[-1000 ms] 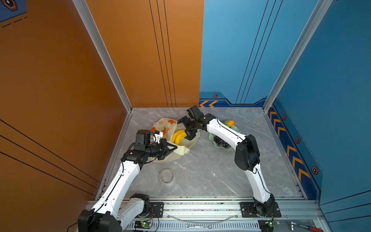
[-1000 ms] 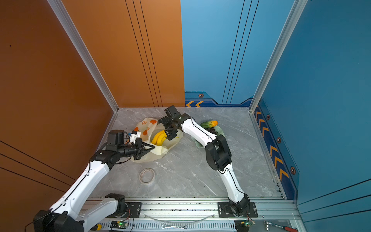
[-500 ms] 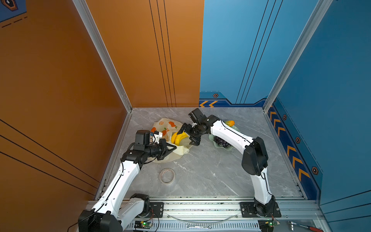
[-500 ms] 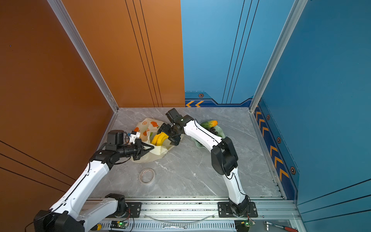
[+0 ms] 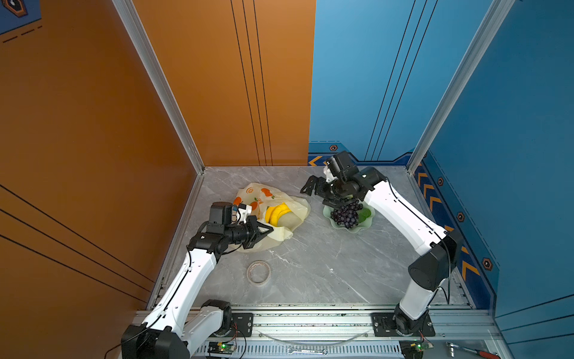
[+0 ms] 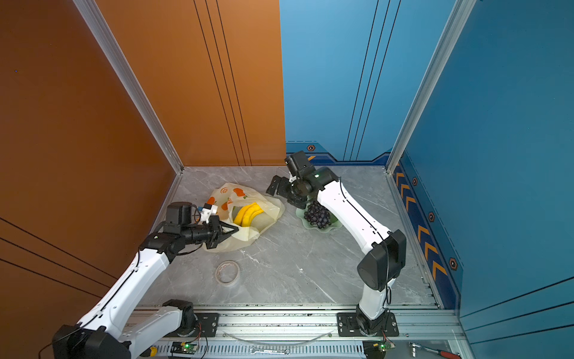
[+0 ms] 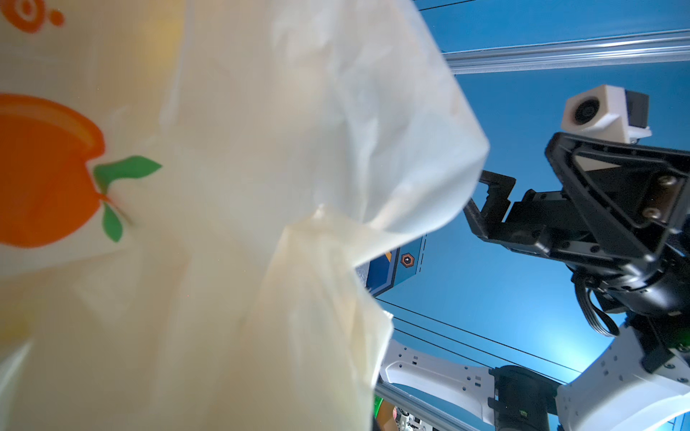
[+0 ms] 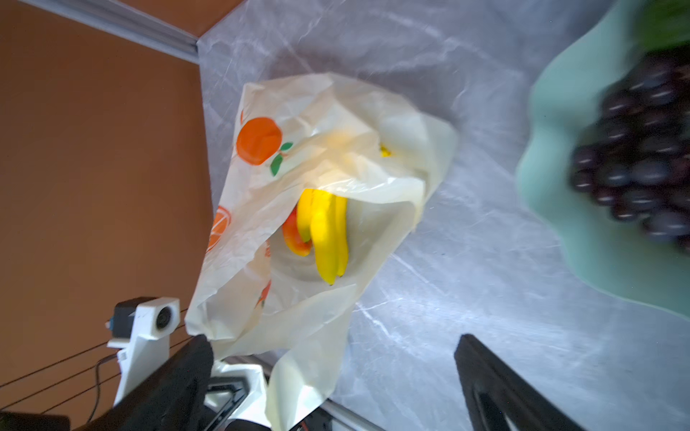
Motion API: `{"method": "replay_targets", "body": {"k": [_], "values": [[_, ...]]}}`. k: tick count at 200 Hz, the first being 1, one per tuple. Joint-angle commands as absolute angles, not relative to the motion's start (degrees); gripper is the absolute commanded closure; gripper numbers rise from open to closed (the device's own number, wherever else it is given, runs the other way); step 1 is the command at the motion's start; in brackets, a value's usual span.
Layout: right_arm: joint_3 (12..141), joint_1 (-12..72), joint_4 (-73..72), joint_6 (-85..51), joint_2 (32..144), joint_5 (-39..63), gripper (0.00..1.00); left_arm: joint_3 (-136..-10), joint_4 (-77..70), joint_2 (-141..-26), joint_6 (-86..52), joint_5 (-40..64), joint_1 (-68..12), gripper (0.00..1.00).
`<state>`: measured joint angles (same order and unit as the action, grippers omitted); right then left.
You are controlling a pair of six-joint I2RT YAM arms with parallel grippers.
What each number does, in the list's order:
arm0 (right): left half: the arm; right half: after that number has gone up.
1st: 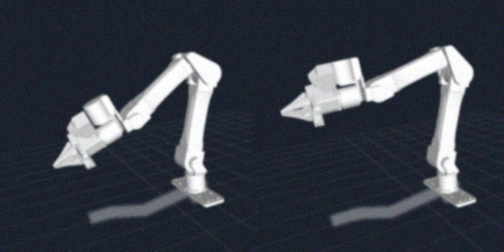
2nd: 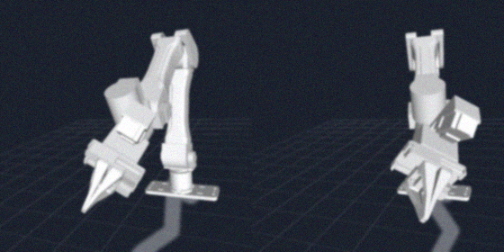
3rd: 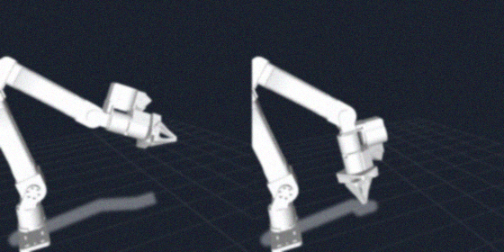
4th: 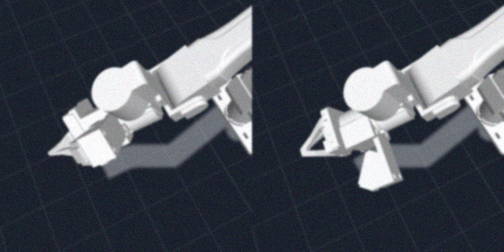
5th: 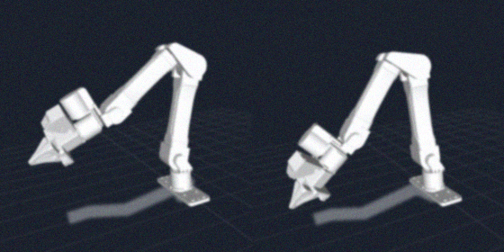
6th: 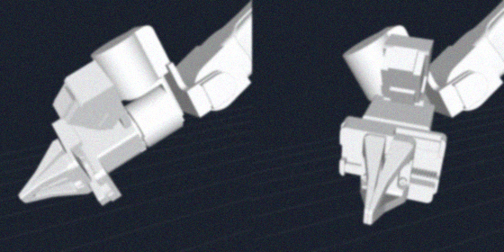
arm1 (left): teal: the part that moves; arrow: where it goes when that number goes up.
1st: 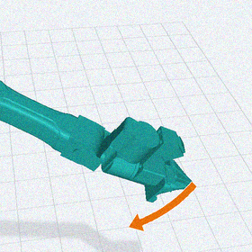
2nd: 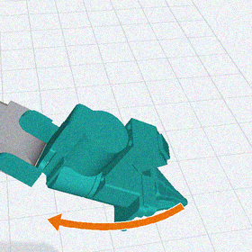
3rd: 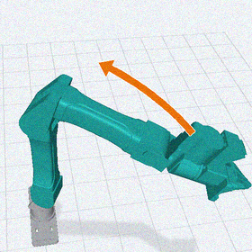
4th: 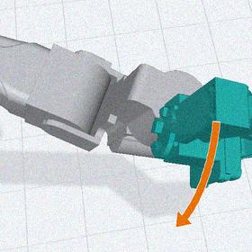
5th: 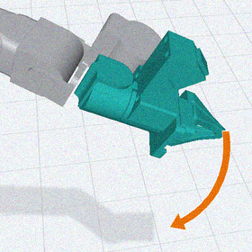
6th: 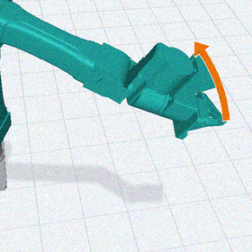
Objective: Place the fruits into the plastic bag
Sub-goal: Place the fruit in the plastic bag, then pick up the fruit from the plate.
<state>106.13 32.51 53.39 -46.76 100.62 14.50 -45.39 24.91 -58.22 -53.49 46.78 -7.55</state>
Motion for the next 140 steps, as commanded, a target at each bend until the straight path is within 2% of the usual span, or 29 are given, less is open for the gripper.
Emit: {"method": "replay_targets", "body": {"k": [1, 57, 140], "values": [[105.0, 30.2, 60.9, -39.6, 97.8, 9.5, 0.00, -46.8, 28.5, -58.2, -50.9, 48.7, -8.0, 1.00], [99.5, 27.3, 62.8, -31.7, 96.0, 6.4, 0.05, -48.9, 40.1, -58.5, -43.1, 46.9, -9.8, 1.00], [99.0, 36.1, 57.0, -12.9, 103.7, 4.1, 0.04, -48.9, 41.0, -58.2, -43.1, 46.7, -10.2, 1.00]]}}
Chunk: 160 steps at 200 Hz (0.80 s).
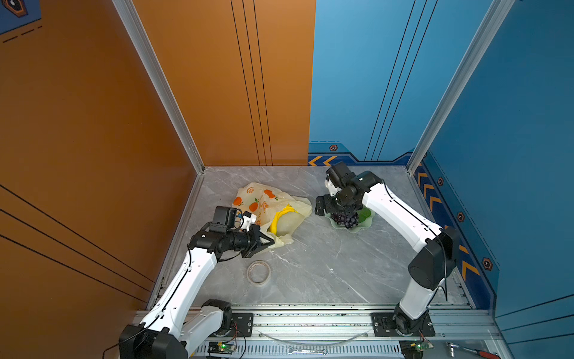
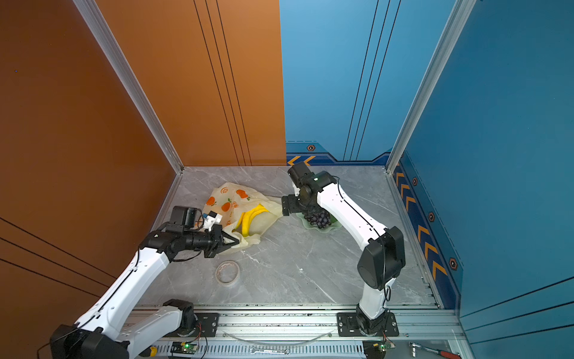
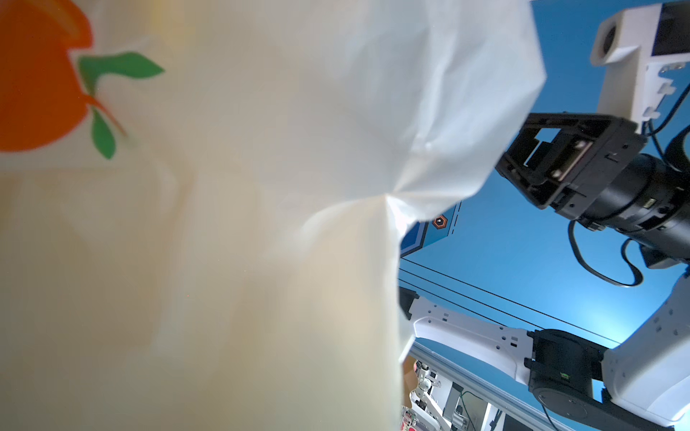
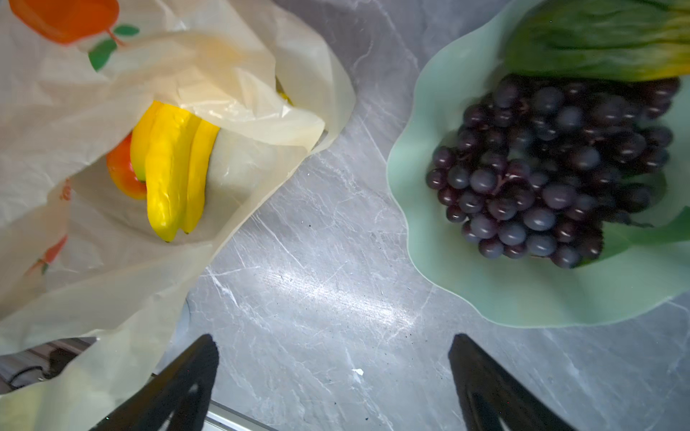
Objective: Place the fruits into the plastic bag
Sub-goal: Pick up the fruit from the plate.
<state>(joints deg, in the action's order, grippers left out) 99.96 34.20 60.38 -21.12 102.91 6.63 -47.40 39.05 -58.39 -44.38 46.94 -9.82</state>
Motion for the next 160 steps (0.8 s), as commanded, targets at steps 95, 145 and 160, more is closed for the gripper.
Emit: {"method": "replay_targets", "body": {"k": [95, 145, 160], "values": [[98.1, 24.7, 54.9, -26.2, 105.1, -1.6, 0.04, -48.3, 41.0, -57.9, -43.5, 46.3, -10.3, 1.00], [96.5, 20.5, 55.6, -24.9, 104.2, 0.1, 0.03, -47.9, 41.0, -58.3, -43.0, 46.7, -10.3, 1.00], [96.9, 19.8, 55.7, -24.0, 104.9, -0.2, 0.03, -48.1, 41.0, -58.8, -42.7, 46.7, -10.3, 1.00]]}}
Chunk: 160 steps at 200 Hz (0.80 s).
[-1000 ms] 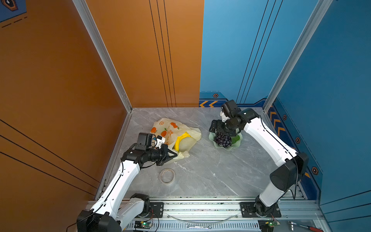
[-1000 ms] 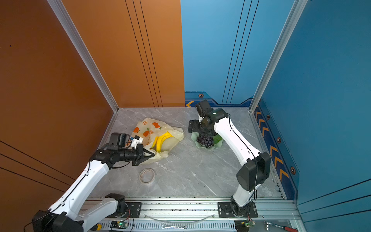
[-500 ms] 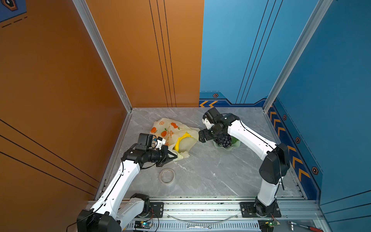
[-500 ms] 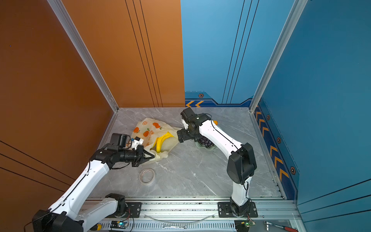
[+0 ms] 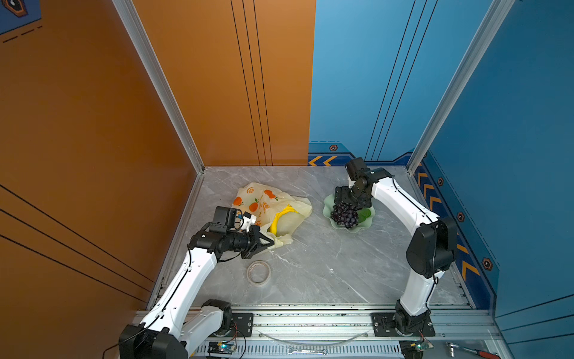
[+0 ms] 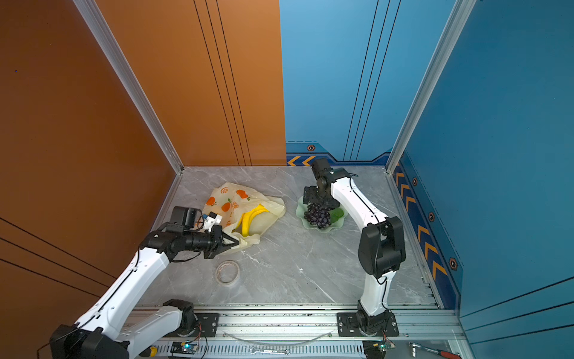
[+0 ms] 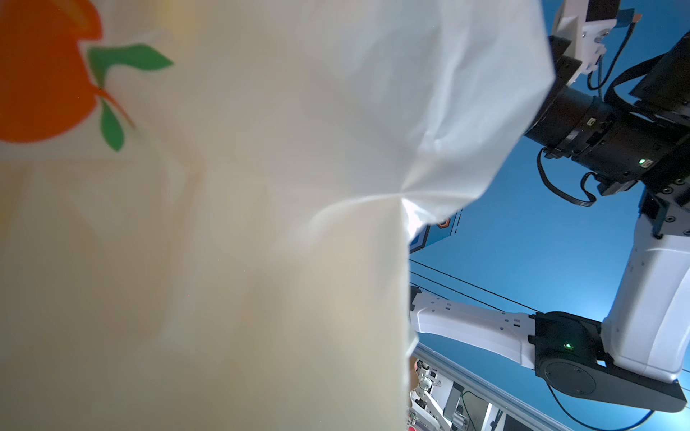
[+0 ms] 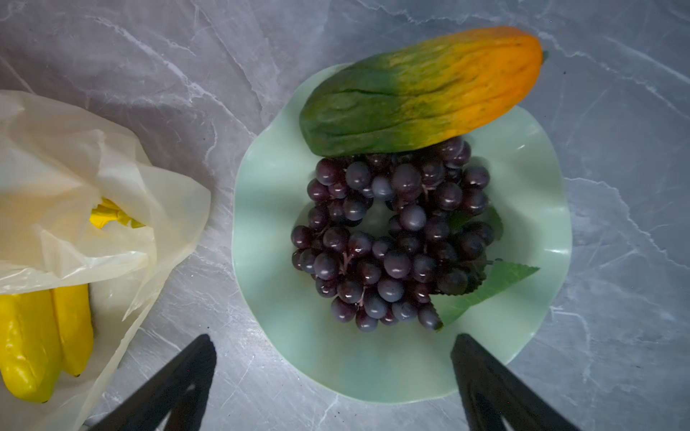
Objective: Place the fruits into the plastic bag
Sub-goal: Pick up the fruit from the plate.
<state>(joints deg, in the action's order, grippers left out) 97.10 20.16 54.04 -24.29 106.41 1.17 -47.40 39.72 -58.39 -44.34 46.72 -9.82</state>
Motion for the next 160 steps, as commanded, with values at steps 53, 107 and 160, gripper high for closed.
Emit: {"method": "replay_targets", "body": {"k": [53, 107, 160], "values": [[99.4, 14.3, 56.0, -29.3, 107.1, -3.3, 0.00, -48.8, 41.0, -59.3, -42.5, 47.2, -10.0, 1.00], [102.4, 11.6, 52.3, -45.8, 112.9, 0.1, 0.00, -48.8, 41.0, -60.0, -42.3, 47.5, -9.8, 1.00], [109.2, 11.6, 47.5, -55.2, 119.3, -0.7, 0.00, -48.9, 41.0, -60.3, -42.5, 47.4, -9.8, 1.00]]}}
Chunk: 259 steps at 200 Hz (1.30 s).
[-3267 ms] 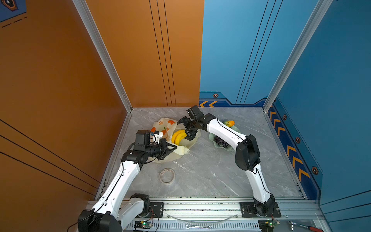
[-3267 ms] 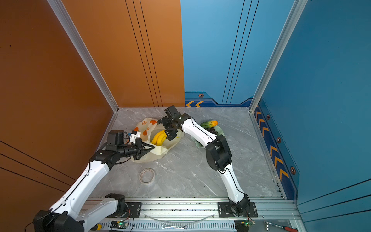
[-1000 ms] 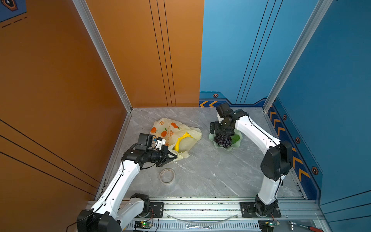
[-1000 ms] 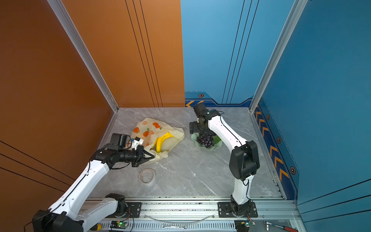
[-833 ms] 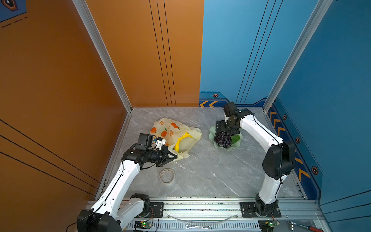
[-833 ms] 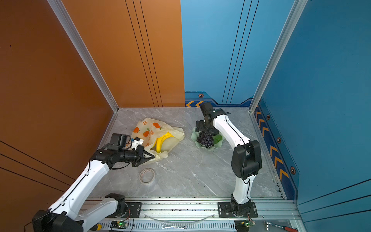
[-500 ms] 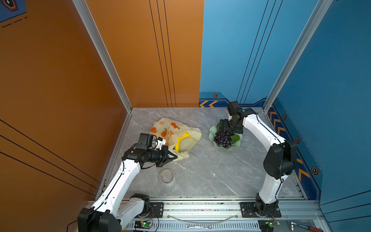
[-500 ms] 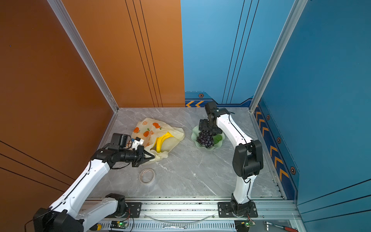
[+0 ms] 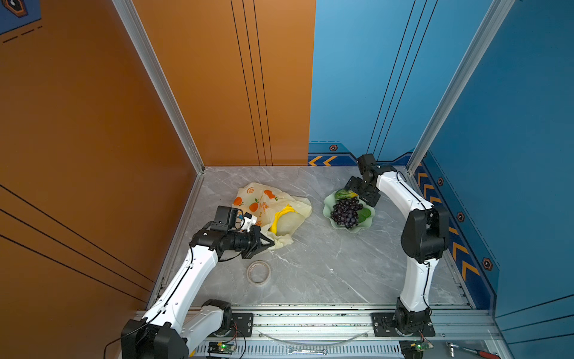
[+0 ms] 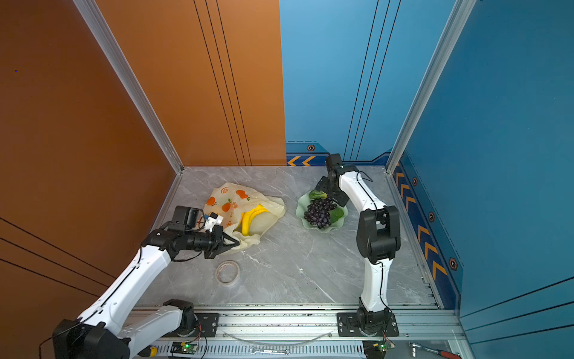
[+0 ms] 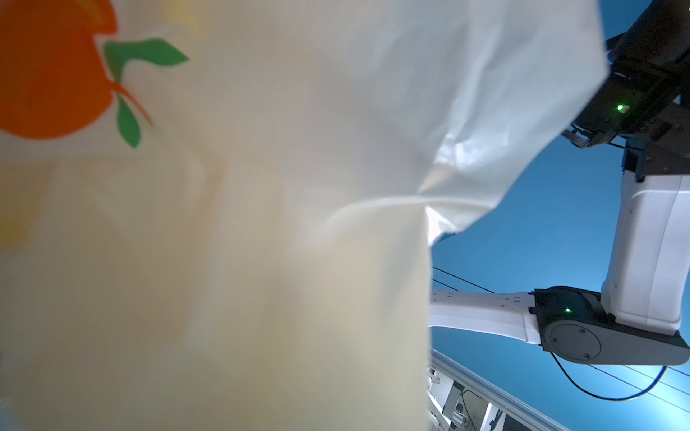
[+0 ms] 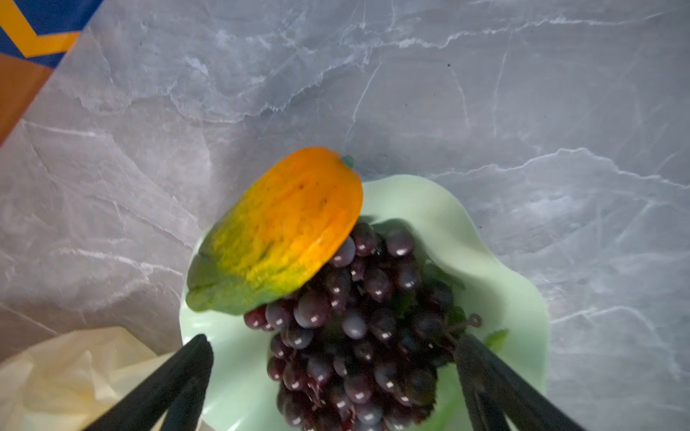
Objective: Place the fruits into the plastic bag
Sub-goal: Pick up the fruit from the plate.
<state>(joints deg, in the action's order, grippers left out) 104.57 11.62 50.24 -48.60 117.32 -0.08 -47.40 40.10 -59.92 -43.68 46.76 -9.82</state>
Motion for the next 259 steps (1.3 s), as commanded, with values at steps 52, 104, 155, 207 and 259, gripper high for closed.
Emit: {"method": "replay_targets", "body": {"k": [52, 104, 155, 207, 259], "values": [[112.7, 11.5, 47.1, -57.6, 124.8, -0.8, 0.03, -49.0, 41.0, -60.6, -42.5, 47.3, -9.4, 1.00], [112.5, 11.1, 45.5, -58.6, 126.5, -1.8, 0.05, -49.4, 41.0, -61.1, -42.5, 47.5, -9.0, 1.00], [112.3, 10.1, 44.3, -58.2, 127.0, -2.3, 0.13, -49.1, 41.5, -60.3, -42.5, 47.3, -8.7, 1.00], [112.3, 9.3, 43.4, -57.8, 127.8, -1.5, 0.23, -48.9, 41.4, -60.1, -42.6, 47.0, -8.5, 1.00], [112.3, 9.4, 42.4, -58.0, 128.3, -1.0, 0.39, -48.6, 41.5, -59.7, -42.8, 46.8, -8.5, 1.00]]}}
